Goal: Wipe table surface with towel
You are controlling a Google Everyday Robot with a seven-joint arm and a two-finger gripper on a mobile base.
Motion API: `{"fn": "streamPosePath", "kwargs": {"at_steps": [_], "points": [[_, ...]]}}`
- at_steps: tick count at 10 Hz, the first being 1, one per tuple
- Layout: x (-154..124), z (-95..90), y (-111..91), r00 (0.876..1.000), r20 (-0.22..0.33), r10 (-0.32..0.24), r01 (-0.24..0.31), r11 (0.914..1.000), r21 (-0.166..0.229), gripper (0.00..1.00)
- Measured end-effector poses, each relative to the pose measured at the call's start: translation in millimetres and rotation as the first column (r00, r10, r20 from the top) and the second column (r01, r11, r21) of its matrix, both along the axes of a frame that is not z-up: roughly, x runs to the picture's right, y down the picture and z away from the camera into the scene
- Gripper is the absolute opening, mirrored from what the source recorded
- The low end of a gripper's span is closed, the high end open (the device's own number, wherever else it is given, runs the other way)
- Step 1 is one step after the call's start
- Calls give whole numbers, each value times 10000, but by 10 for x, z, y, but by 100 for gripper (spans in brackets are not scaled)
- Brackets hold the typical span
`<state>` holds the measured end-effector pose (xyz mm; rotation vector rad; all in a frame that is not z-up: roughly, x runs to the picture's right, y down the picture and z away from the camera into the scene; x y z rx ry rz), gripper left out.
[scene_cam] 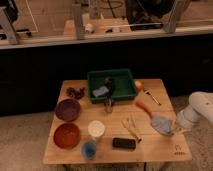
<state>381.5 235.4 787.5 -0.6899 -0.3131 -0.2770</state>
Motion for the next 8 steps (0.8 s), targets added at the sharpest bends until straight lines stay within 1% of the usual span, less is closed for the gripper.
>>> {"fn": "streamPosePath", "kwargs": {"at_steps": [1,2,3,4,5,6,8], "points": [[-116,-8,2,9997,225,-29,29,10000,9,0],[-296,-24,28,9978,635,-201,203,9998,-21,0],[-484,-50,104,9932,1078,-450,464,9989,-107,0],[-588,-95,193,9883,1386,-639,676,9975,-221,0],[-666,-175,324,9812,1716,-888,965,9946,-370,0],[-682,-250,439,9758,1904,-1075,1190,9916,-503,0],[-647,-356,655,9701,2022,-1343,1527,9852,-782,0]]}}
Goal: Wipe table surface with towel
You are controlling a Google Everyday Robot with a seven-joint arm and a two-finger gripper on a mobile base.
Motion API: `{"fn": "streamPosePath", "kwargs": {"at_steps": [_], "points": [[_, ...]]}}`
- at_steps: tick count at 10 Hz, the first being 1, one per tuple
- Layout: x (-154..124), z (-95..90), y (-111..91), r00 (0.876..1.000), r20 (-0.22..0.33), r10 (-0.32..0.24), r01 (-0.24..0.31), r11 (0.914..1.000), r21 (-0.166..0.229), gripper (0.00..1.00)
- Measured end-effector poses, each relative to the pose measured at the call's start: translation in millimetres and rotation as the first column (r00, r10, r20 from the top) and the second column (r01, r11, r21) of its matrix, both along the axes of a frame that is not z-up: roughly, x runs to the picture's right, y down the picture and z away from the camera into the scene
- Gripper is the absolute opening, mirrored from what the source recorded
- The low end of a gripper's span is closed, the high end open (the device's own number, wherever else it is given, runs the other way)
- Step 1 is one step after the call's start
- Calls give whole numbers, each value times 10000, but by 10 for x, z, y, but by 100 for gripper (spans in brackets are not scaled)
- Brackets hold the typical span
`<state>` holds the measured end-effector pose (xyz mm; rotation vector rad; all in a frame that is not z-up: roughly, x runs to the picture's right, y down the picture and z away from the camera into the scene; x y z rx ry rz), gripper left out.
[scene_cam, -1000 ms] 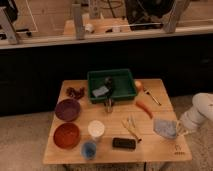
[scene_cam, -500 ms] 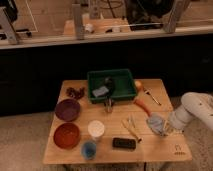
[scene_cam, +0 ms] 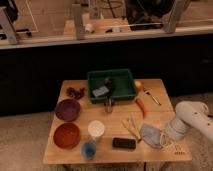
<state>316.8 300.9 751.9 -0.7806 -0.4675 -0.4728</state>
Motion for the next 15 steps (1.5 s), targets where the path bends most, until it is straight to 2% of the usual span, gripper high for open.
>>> {"fn": "streamPosePath", "kwargs": {"at_steps": [4,6,7,8,9,12,13,15], "points": [[580,-99,149,9958,-919,-33,9,9997,-259,0],[994,-143,151,9860,-1659,188,-228,9995,-219,0],[1213,-146,130,9748,-2178,473,-507,9987,-101,0],[1336,-123,95,9638,-2558,745,-770,9970,2,0],[1405,-64,32,9584,-2681,976,-960,9952,190,0],[1338,95,-149,9603,-2530,1176,-1067,9927,565,0],[1231,159,-220,9615,-2453,1235,-1095,9915,699,0],[846,320,-447,9689,-2145,1233,-1021,9890,1073,0]]}}
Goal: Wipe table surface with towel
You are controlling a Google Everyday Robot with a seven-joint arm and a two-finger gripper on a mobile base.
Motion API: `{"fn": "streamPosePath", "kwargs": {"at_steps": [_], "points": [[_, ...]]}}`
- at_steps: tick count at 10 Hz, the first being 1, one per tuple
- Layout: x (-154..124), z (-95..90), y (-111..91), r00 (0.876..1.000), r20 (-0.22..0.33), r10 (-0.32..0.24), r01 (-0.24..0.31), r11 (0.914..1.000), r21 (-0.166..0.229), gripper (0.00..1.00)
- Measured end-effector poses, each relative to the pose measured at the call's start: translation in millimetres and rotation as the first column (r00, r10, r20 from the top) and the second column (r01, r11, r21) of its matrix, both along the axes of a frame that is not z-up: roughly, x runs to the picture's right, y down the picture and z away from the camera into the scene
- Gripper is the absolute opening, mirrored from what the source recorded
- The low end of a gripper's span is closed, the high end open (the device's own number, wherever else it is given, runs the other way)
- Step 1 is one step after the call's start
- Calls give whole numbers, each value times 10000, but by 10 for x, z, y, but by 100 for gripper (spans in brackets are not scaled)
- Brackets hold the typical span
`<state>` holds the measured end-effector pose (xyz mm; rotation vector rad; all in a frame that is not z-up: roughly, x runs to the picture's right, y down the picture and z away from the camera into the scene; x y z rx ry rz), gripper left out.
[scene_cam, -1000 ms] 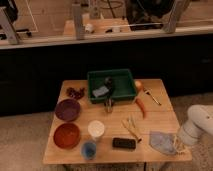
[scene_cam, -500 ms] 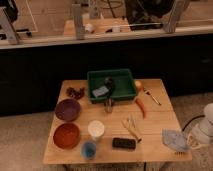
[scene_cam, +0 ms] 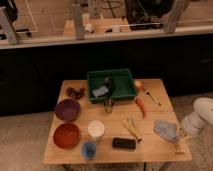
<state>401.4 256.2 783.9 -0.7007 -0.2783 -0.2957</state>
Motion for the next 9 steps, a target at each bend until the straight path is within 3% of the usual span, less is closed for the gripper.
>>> {"fn": "streamPosePath", "kwargs": {"at_steps": [3,5,7,9], "points": [[-486,89,-158,9965,549,-628,606,9973,415,0],[-671,58,-123,9899,1004,-1001,958,9943,469,0],[-771,-101,109,9770,1618,-1388,1370,9903,221,0],[-791,-261,338,9699,1984,-1409,1452,9894,-74,0]]}}
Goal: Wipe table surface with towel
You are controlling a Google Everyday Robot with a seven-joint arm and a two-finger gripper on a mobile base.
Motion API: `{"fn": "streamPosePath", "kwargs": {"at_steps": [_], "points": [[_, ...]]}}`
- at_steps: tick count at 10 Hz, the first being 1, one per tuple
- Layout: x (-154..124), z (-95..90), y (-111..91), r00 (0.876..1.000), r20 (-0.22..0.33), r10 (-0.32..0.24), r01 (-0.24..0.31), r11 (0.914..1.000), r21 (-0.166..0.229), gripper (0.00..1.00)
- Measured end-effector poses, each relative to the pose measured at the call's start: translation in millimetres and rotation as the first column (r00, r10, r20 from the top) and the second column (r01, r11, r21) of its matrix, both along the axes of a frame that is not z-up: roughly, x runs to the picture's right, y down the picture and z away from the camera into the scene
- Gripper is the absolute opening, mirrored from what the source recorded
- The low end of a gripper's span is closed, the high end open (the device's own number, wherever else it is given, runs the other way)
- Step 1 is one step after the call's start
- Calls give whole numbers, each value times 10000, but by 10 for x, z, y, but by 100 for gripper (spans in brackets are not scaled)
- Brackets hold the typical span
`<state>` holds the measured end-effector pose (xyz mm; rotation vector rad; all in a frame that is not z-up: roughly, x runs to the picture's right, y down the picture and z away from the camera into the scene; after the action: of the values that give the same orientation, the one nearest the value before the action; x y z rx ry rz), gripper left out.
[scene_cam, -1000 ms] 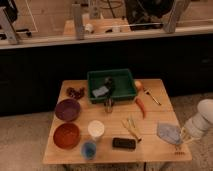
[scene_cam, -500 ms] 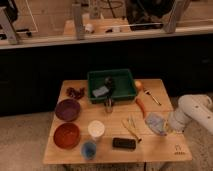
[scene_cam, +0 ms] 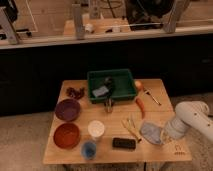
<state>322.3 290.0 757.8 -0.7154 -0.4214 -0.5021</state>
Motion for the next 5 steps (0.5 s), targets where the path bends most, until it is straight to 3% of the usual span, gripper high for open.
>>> {"fn": "streamPosePath", "kwargs": {"at_steps": [3,5], "points": [[93,-272,337,9998,176,111,-101,9986,-522,0],[325,-314,360,9996,-134,246,-253,9978,-617,0]]}}
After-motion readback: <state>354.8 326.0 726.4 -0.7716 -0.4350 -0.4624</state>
